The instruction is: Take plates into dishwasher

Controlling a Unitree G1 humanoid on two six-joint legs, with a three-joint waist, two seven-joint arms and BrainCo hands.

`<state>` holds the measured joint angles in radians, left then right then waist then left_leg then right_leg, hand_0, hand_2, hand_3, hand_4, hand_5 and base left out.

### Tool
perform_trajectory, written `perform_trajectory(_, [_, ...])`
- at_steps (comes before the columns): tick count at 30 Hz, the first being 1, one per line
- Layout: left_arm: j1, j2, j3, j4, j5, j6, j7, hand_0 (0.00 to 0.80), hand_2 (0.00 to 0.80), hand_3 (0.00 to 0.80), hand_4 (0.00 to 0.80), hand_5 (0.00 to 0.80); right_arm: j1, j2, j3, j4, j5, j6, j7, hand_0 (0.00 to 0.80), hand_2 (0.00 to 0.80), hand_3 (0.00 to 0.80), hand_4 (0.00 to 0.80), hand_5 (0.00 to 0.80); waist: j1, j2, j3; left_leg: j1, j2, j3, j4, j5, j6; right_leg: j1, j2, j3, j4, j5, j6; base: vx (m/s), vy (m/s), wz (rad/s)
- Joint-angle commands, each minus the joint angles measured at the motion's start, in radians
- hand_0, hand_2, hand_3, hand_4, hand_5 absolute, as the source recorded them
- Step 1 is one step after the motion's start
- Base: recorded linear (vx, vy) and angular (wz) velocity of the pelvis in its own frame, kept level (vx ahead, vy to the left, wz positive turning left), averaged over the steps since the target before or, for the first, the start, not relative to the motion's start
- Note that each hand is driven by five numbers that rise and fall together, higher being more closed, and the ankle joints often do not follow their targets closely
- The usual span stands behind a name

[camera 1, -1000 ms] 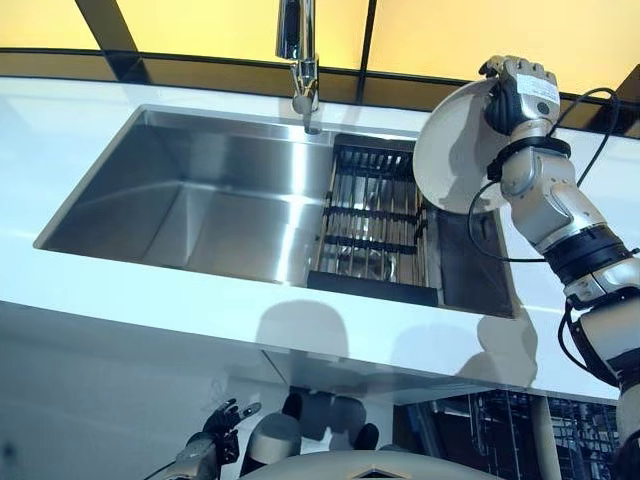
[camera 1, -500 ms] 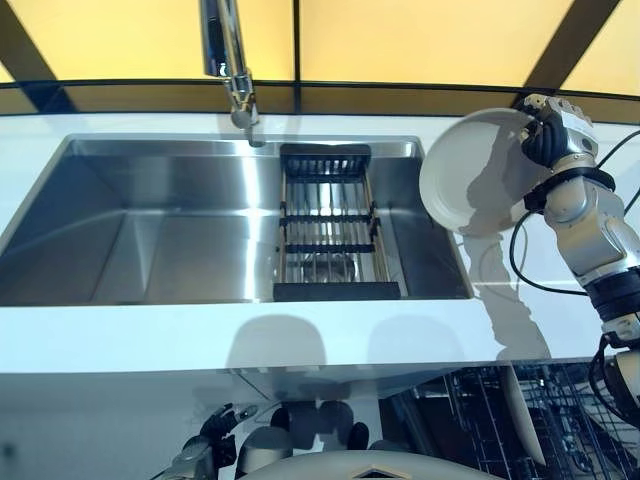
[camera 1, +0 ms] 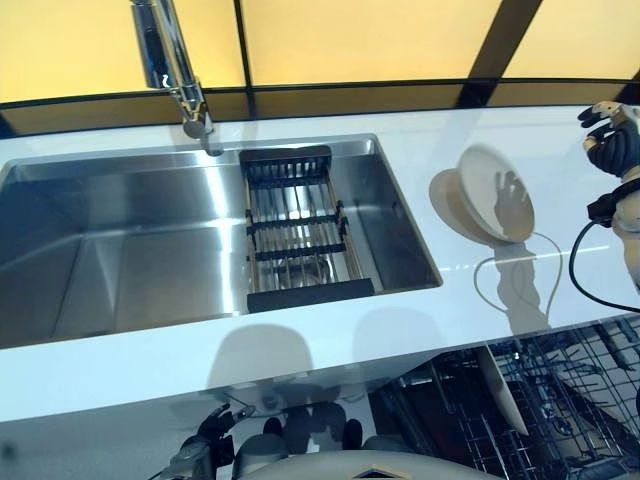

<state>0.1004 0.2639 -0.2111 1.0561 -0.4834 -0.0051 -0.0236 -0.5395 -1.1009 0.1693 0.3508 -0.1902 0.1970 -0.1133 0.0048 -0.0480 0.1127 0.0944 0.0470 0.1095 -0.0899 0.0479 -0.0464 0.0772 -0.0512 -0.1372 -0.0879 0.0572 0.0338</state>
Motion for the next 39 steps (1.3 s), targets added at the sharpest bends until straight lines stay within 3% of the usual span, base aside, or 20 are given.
perform_trajectory(1, [-0.065, 0.023, -0.004, 0.039, 0.025, -0.017, 0.005, 0.000, 0.000, 0.000, 0.000, 0.000, -0.025, -0.049, -0.022, -0.043, 0.019, -0.030, -0.004, 0.800, 0.800, 0.800, 0.800, 0.800, 0.008, -0.059, -0.038, 0.047, 0.037, 0.013, 0.003, -0.084, -0.013, 0.013, -0.087, 0.051, 0.001, 0.017, 0.132, -0.001, -0.004, -0.09])
perform_trajectory(5, [-0.072, 0.019, -0.003, 0.041, 0.022, -0.013, 0.011, 0.000, 0.000, 0.000, 0.000, 0.000, -0.015, -0.046, -0.023, -0.050, 0.038, -0.037, 0.027, 0.800, 0.800, 0.800, 0.800, 0.800, -0.003, -0.061, -0.042, 0.049, 0.037, 0.022, 0.003, -0.082, -0.012, 0.011, -0.085, 0.062, 0.001, 0.019, 0.132, 0.008, 0.001, -0.14])
perform_trajectory(6, [-0.072, 0.015, -0.003, 0.040, 0.023, -0.013, 0.014, 0.000, 0.000, 0.000, 0.000, 0.000, -0.003, -0.035, -0.026, -0.060, 0.065, -0.031, 0.045, 0.734, 0.734, 0.734, 0.734, 0.734, -0.006, -0.061, -0.043, 0.051, 0.036, 0.023, 0.003, -0.083, -0.010, 0.010, -0.084, 0.066, 0.001, 0.020, 0.131, 0.022, 0.005, -0.12])
perform_trajectory(7, [-0.072, 0.015, -0.003, 0.038, 0.023, -0.012, 0.015, 0.000, 0.000, 0.000, 0.000, 0.000, 0.005, -0.030, -0.028, -0.064, 0.060, -0.031, 0.045, 0.270, 0.270, 0.270, 0.270, 0.270, -0.007, -0.061, -0.043, 0.052, 0.036, 0.024, 0.003, -0.082, -0.010, 0.010, -0.084, 0.067, 0.001, 0.021, 0.130, 0.021, 0.003, -0.11])
perform_trajectory(8, [-0.071, 0.014, -0.001, 0.039, 0.025, -0.013, 0.015, 0.000, 0.000, 0.000, 0.000, 0.000, 0.013, -0.022, -0.033, -0.064, 0.058, -0.035, 0.052, 0.000, 0.000, 0.000, 0.000, 0.000, -0.007, -0.061, -0.042, 0.052, 0.036, 0.025, 0.003, -0.083, -0.009, 0.011, -0.084, 0.068, 0.001, 0.020, 0.131, 0.011, -0.004, -0.09])
perform_trajectory(16, [-0.078, 0.010, 0.007, 0.045, 0.020, -0.012, 0.023, 0.000, 0.000, 0.000, 0.000, 0.000, 0.076, 0.053, -0.010, -0.101, -0.093, -0.136, 0.063, 0.000, 0.000, 0.000, 0.000, 0.000, -0.005, -0.057, -0.031, 0.053, 0.032, 0.021, 0.003, -0.083, -0.004, 0.014, -0.086, 0.066, 0.001, 0.021, 0.131, 0.007, -0.006, -0.03])
perform_trajectory(20, [-0.078, 0.012, 0.009, 0.045, 0.024, -0.012, 0.020, 0.000, 0.000, 0.000, 0.000, 0.000, 0.082, 0.085, 0.029, -0.118, -0.123, -0.154, 0.080, 0.000, 0.000, 0.000, 0.000, 0.000, 0.003, -0.054, -0.025, 0.050, 0.031, 0.017, 0.003, -0.081, -0.004, 0.015, -0.090, 0.057, 0.001, 0.021, 0.132, 0.000, 0.000, 0.00])
perform_trajectory(33, [-0.078, 0.016, 0.002, 0.044, 0.041, -0.008, 0.012, 0.000, 0.000, 0.000, 0.000, 0.000, 0.005, 0.205, 0.160, -0.044, -0.114, -0.166, 0.135, 0.000, 0.000, 0.000, 0.000, 0.000, 0.045, -0.047, -0.014, 0.046, 0.021, -0.012, 0.003, -0.079, -0.004, 0.027, -0.101, 0.026, 0.001, 0.019, 0.131, 0.015, -0.003, 0.04])
perform_trajectory(36, [-0.077, 0.019, -0.004, 0.040, 0.044, -0.003, 0.010, 0.000, 0.000, 0.000, 0.000, 0.000, -0.028, 0.224, 0.198, 0.000, -0.146, -0.156, 0.133, 0.075, 0.075, 0.075, 0.075, 0.075, 0.059, -0.046, -0.012, 0.045, 0.021, -0.020, 0.003, -0.077, -0.004, 0.030, -0.104, 0.017, 0.001, 0.020, 0.130, 0.034, -0.012, 0.04])
perform_trajectory(38, [-0.073, 0.022, -0.004, 0.039, 0.048, -0.002, 0.009, 0.000, 0.000, 0.000, 0.000, 0.000, -0.047, 0.233, 0.218, 0.018, -0.155, -0.145, 0.129, 0.072, 0.072, 0.072, 0.072, 0.072, 0.068, -0.045, -0.010, 0.044, 0.020, -0.026, 0.003, -0.075, -0.005, 0.032, -0.105, 0.011, 0.001, 0.021, 0.130, 0.034, -0.013, 0.12])
perform_trajectory(39, [-0.072, 0.024, -0.006, 0.037, 0.050, 0.001, 0.008, 0.000, 0.000, 0.000, 0.000, 0.000, -0.069, 0.239, 0.234, 0.039, -0.167, -0.141, 0.127, 0.000, 0.000, 0.000, 0.000, 0.000, 0.075, -0.043, -0.009, 0.042, 0.021, -0.030, 0.003, -0.073, -0.006, 0.034, -0.107, 0.006, 0.001, 0.020, 0.130, 0.028, -0.013, 0.17])
